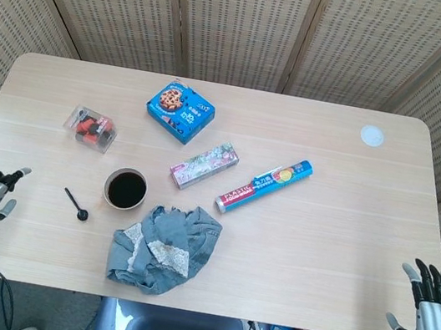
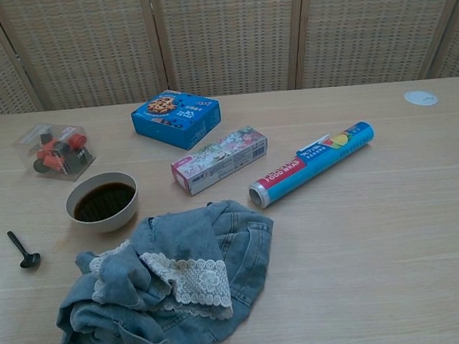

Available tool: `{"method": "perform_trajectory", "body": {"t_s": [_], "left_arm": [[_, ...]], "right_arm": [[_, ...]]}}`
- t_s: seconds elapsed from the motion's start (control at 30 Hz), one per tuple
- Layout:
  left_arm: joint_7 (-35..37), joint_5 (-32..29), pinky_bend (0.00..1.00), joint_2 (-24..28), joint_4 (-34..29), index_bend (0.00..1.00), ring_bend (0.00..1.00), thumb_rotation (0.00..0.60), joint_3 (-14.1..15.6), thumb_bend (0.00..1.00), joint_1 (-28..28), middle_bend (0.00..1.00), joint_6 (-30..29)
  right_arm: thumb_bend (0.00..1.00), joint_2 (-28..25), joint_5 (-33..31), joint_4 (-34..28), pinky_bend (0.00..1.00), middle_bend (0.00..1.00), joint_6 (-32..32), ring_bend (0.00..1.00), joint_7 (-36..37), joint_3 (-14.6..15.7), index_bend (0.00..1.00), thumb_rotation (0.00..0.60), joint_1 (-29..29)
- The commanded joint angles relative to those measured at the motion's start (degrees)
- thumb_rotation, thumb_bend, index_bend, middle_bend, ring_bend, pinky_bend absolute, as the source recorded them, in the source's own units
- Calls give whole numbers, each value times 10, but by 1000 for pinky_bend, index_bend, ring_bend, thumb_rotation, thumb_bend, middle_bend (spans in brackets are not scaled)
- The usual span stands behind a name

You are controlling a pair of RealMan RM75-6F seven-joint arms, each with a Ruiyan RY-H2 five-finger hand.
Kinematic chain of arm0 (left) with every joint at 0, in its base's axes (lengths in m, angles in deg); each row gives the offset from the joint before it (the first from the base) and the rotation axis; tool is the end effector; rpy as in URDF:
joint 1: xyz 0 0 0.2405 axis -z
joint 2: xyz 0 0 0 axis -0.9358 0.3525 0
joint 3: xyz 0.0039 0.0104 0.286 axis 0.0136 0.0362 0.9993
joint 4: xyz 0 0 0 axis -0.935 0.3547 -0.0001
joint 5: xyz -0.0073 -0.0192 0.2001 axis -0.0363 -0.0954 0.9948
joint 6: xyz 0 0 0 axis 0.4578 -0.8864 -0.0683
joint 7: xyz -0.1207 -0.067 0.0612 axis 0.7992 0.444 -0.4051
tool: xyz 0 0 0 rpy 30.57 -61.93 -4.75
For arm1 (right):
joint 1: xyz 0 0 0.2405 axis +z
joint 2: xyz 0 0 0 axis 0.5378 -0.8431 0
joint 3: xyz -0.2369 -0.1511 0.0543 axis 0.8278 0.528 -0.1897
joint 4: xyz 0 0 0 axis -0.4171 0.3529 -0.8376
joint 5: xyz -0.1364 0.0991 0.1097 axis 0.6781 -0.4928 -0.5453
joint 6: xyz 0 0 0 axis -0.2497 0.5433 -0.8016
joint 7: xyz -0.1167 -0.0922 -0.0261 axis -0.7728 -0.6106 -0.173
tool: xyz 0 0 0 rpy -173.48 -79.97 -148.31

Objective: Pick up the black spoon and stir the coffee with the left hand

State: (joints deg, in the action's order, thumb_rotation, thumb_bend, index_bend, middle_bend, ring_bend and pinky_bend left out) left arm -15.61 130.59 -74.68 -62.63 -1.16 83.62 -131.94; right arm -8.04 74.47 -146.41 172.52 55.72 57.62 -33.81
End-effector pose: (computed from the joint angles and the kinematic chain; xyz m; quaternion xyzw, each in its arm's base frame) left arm -0.3765 0.2478 0.1302 -0.7240 -0.3059 -0.2550 0.5632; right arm -0.3717 -0.1459 0.1603 0.5887 -0.3782 0.3678 0.6125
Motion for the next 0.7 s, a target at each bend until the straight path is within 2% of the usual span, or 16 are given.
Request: {"method": "perform_trajectory", "body": {"t_s": [0.03, 0.23, 0.5, 0.7], "left_arm": [[1, 0, 645, -7, 19, 276, 553, 600, 2, 421, 27, 637, 34], [-3, -10, 693, -22, 36, 337, 653, 600, 2, 417, 57, 752, 80], [-7, -20, 712, -57, 71, 395, 692, 600, 0, 414, 87, 790, 116], [7, -28, 721, -91, 109, 438, 708, 600, 1, 353, 104, 810, 136]], "right_arm": [[213, 0, -1, 1, 0, 159, 1, 0, 1, 0, 171, 600, -2], [213, 0, -3, 2, 0, 159, 2, 0, 2, -1, 171, 600, -3], [213, -1, -7, 3, 0, 159, 4, 0, 3, -2, 171, 600, -7], [212, -2, -10, 5, 0, 159, 4, 0, 4, -2, 171, 600, -10]]}}
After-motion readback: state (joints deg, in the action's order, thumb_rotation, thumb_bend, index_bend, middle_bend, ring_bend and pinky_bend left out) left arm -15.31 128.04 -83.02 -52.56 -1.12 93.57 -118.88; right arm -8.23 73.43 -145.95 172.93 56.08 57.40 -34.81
